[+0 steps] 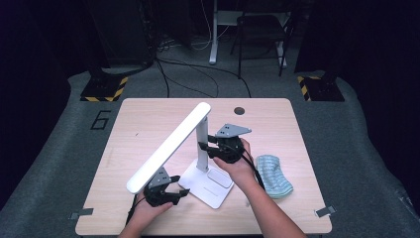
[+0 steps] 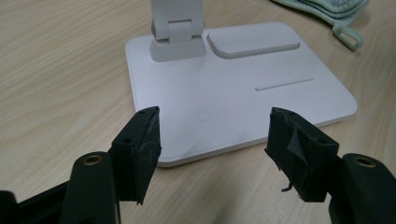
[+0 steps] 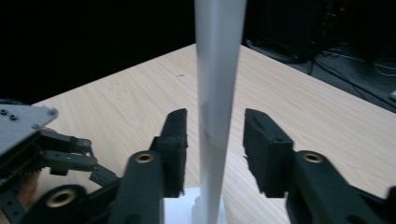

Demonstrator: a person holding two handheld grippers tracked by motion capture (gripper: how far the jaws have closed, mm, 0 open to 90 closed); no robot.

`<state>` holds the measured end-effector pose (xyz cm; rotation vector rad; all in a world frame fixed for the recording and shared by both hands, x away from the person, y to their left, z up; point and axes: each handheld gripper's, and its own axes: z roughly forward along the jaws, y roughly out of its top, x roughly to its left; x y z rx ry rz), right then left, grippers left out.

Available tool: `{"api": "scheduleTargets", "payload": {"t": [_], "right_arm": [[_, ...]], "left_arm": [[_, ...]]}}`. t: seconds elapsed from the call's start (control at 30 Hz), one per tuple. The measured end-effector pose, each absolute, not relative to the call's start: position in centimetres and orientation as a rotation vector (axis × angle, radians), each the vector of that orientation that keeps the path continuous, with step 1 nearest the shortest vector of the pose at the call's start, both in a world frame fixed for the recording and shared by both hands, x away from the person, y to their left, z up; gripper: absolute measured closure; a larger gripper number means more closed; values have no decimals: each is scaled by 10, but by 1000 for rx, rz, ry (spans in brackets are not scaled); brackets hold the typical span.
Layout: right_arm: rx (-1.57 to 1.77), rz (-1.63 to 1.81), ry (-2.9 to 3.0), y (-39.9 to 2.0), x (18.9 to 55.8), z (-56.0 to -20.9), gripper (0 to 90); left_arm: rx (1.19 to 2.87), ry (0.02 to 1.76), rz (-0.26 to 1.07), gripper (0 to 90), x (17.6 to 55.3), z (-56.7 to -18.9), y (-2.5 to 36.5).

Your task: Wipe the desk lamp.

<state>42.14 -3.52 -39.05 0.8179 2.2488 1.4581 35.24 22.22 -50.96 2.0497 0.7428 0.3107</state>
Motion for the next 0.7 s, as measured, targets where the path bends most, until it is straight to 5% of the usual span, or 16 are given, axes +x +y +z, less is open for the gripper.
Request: {"api": "scheduleTargets", "payload": {"t": [0.2, 0.7], "right_arm": [[885, 1403, 2189, -48, 412, -398, 488], [934, 1270, 2147, -80, 350, -447, 478]], "left_arm": [[2050, 750, 311, 345, 354, -511, 223], [2048, 767, 318, 343, 355, -513, 222]]}}
